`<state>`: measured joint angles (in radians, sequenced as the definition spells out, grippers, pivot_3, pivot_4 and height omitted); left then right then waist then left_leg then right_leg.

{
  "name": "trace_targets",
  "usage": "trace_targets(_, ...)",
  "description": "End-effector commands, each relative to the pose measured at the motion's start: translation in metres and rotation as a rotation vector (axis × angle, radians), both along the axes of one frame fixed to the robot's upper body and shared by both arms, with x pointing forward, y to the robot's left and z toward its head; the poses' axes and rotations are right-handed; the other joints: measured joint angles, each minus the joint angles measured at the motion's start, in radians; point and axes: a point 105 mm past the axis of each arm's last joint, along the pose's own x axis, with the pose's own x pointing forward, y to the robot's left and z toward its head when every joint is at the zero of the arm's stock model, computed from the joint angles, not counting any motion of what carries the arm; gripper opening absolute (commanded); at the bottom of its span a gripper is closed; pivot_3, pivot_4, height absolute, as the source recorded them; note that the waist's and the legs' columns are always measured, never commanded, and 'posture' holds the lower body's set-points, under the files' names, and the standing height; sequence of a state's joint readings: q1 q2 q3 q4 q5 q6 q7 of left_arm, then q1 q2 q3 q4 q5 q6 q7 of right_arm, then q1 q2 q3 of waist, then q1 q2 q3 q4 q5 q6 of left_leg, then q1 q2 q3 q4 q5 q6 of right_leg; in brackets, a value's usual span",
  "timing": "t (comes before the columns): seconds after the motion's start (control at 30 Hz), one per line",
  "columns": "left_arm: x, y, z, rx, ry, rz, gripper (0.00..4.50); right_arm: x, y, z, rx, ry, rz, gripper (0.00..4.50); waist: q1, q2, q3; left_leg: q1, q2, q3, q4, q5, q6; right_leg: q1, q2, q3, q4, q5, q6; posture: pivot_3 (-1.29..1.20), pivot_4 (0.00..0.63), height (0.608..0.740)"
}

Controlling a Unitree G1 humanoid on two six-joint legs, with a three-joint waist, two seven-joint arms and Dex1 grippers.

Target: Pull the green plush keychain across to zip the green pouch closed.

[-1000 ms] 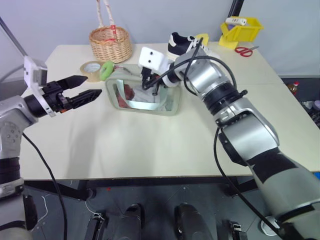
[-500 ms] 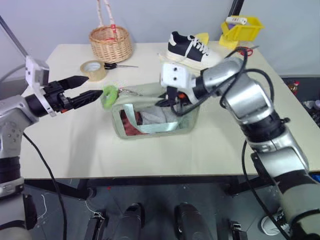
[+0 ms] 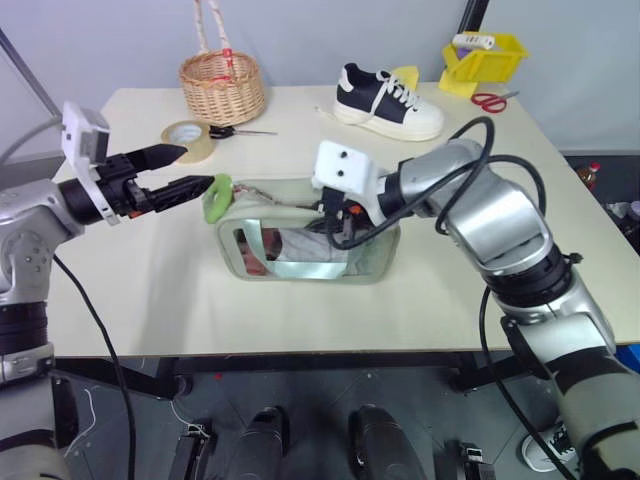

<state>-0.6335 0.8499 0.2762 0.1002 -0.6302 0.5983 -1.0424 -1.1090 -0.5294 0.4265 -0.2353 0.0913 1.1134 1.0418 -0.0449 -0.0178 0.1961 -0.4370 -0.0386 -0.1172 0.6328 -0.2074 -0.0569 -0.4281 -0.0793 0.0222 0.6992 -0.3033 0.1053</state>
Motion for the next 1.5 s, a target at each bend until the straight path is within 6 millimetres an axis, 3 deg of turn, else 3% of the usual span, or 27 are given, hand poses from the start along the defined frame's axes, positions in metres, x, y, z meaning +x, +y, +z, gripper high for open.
trace_targets(0.03, -0.001, -0.004, 0.010, 0.010, -0.050, -0.016, 4.50, -0.005, 0.001, 0.021, 0.049, -0.024, -0.002, 3.52, 0.000, 0.000, 0.000, 0.000, 0.000, 0.000, 0.000, 0.000, 0.000, 0.000, 0.000, 0.000, 0.000, 0.000, 0.000, 0.00, 0.150, 0.695)
trace_targets(0.07, -0.001, -0.004, 0.011, 0.008, -0.051, -0.018, 4.50, -0.008, -0.002, 0.027, 0.067, -0.014, 0.002, 4.12, 0.000, 0.000, 0.000, 0.000, 0.000, 0.000, 0.000, 0.000, 0.000, 0.000, 0.000, 0.000, 0.000, 0.000, 0.000, 0.00, 0.150, 0.695)
trace_targets(0.1, -0.001, -0.004, 0.011, 0.007, -0.052, -0.019, 4.50, -0.014, -0.006, 0.033, 0.080, -0.003, 0.024, 4.43, 0.000, 0.000, 0.000, 0.000, 0.000, 0.000, 0.000, 0.000, 0.000, 0.000, 0.000, 0.000, 0.000, 0.000, 0.000, 0.00, 0.150, 0.695)
trace_targets(0.3, -0.002, -0.005, 0.010, 0.006, -0.050, -0.032, 4.50, -0.030, -0.036, 0.056, 0.101, -0.004, 0.043, 4.43, 0.001, 0.000, 0.000, 0.000, 0.000, 0.000, 0.000, 0.000, 0.000, 0.000, -0.001, 0.000, -0.001, 0.000, 0.000, 0.00, 0.150, 0.695)
trace_targets(0.47, -0.003, -0.006, 0.009, 0.008, -0.049, -0.038, 4.50, -0.023, -0.071, 0.038, -0.005, -0.040, -0.012, 4.43, 0.001, 0.000, 0.000, 0.000, 0.000, 0.000, 0.000, 0.000, 0.000, 0.000, -0.001, 0.000, -0.001, 0.000, 0.000, 0.00, 0.150, 0.695)
trace_targets(0.57, -0.002, -0.005, 0.008, 0.011, -0.046, -0.040, 4.50, -0.017, -0.078, 0.021, -0.033, -0.035, -0.032, 3.53, -0.003, 0.000, 0.000, 0.000, 0.000, 0.001, 0.000, 0.000, 0.000, 0.000, 0.000, 0.000, -0.001, 0.000, 0.000, 0.00, 0.150, 0.695)
trace_targets(0.77, -0.007, -0.005, -0.008, 0.095, -0.006, -0.088, 4.50, -0.006, -0.076, 0.016, -0.015, -0.050, -0.071, 0.34, -0.003, 0.000, 0.000, 0.000, 0.001, 0.001, 0.000, 0.000, 0.000, 0.000, 0.000, 0.000, -0.001, 0.000, 0.000, 0.00, 0.150, 0.695)
trace_targets(0.8, -0.007, -0.005, -0.012, 0.121, 0.005, -0.101, 4.50, -0.007, -0.076, 0.015, -0.013, -0.044, -0.069, 0.04, -0.001, 0.000, 0.000, 0.000, 0.001, 0.001, 0.000, 0.000, 0.000, 0.000, 0.000, 0.000, -0.001, 0.000, 0.000, 0.00, 0.150, 0.695)
trace_targets(0.93, 0.002, 0.002, -0.024, 0.172, 0.071, -0.076, 4.50, -0.006, -0.075, 0.014, -0.007, -0.034, -0.082, 0.04, 0.001, 0.000, 0.000, 0.000, 0.001, 0.001, 0.000, 0.000, 0.000, 0.000, 0.000, 0.000, -0.001, 0.000, 0.000, 0.00, 0.150, 0.695)
trace_targets(1.23, 0.025, 0.014, -0.024, -0.196, 0.326, 0.012, 4.50, -0.008, -0.075, 0.013, -0.005, -0.033, -0.089, 0.04, -0.003, 0.000, 0.000, 0.000, 0.000, 0.001, 0.000, 0.000, 0.000, 0.001, 0.001, 0.000, 0.000, 0.000, 0.000, 0.00, 0.150, 0.695)
trace_targets(1.43, 0.037, 0.011, -0.034, -0.297, 0.424, 0.037, 4.50, -0.010, -0.074, 0.013, 0.002, -0.027, -0.089, 0.04, 0.000, 0.000, 0.000, 0.000, 0.000, 0.000, 0.001, 0.000, 0.000, 0.001, 0.000, 0.000, 0.000, 0.000, 0.000, 0.00, 0.150, 0.695)
trace_targets(1.5, 0.037, 0.006, -0.037, -0.297, 0.440, 0.021, 3.96, -0.011, -0.075, 0.013, 0.002, -0.026, -0.091, 0.00, -0.001, 0.000, 0.000, 0.000, 0.000, 0.000, 0.001, 0.000, 0.000, 0.001, 0.000, 0.000, 0.000, 0.000, 0.000, 0.00, 0.150, 0.695)
